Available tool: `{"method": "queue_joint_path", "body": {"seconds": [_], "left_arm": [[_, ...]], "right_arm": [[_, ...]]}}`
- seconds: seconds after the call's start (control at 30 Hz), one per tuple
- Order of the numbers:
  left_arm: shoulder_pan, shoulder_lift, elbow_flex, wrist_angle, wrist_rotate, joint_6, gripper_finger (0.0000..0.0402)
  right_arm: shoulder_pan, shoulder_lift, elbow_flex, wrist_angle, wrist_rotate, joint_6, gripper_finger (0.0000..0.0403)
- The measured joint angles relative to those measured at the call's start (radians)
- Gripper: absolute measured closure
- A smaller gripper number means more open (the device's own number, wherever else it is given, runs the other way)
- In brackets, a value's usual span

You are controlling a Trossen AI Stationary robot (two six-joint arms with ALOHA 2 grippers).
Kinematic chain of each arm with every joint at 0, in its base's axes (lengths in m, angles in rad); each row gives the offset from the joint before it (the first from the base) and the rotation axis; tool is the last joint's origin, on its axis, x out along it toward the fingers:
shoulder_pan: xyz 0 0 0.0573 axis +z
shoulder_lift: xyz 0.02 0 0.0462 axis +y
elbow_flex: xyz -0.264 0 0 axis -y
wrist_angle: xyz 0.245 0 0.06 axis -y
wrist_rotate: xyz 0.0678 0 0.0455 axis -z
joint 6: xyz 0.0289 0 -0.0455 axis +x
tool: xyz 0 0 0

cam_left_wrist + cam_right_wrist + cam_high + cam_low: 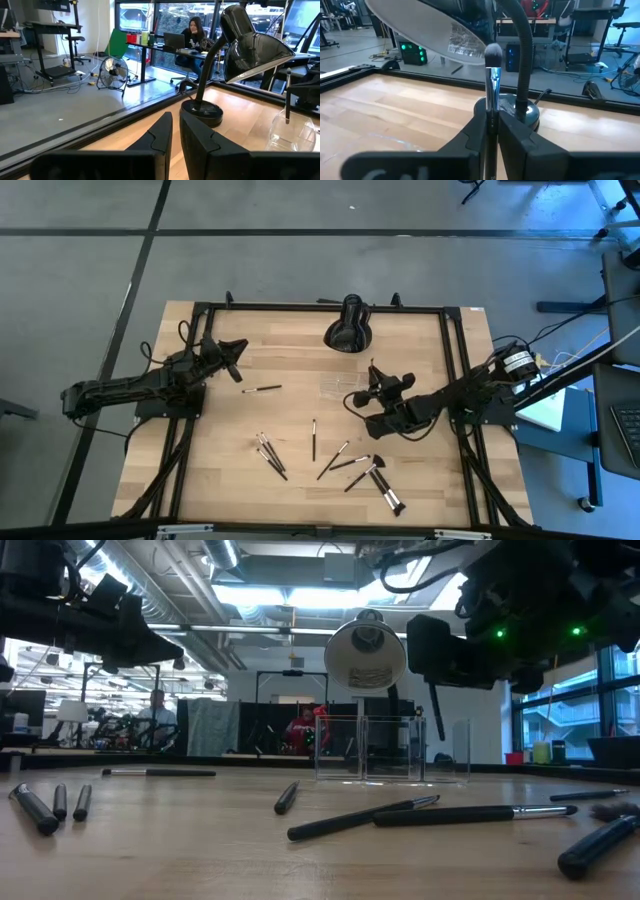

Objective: Pick & Place Makeup Supplies
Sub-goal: Put the makeup brush into the transparent organizer

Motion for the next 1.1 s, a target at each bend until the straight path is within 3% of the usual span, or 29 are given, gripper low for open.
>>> {"method": "queue_joint_path", "body": {"seconds": [0.3,0.5,0.6,0.8,0.93,1.1], "left_arm": [[0.000,0.000,0.000,0.000,0.005,-0.023,0.0368],[0.000,0.000,0.000,-0.004,0.037,-0.025,0.0368],[0.000,0.000,0.000,-0.008,0.046,-0.025,0.0368],[0.000,0.000,0.000,-0.009,0.063,-0.026,0.0368],[0.000,0.000,0.000,-0.011,0.094,-0.026,0.0368],[0.000,0.000,0.000,-0.030,0.098,-0.051,0.0368]], "right_arm": [[-0.003,-0.004,0.000,-0.009,-0.030,0.000,0.0273],[-0.003,-0.118,0.000,-0.010,-0.105,-0.047,0.0261],[-0.003,-0.228,0.000,-0.013,-0.218,-0.097,0.0264],[0.004,-0.413,0.000,-0.110,-0.574,-0.046,0.0265],[0.045,-0.431,0.000,-0.095,-0.756,-0.022,0.0266],[0.116,-0.359,0.000,-0.037,-0.874,0.098,0.0266]]}}
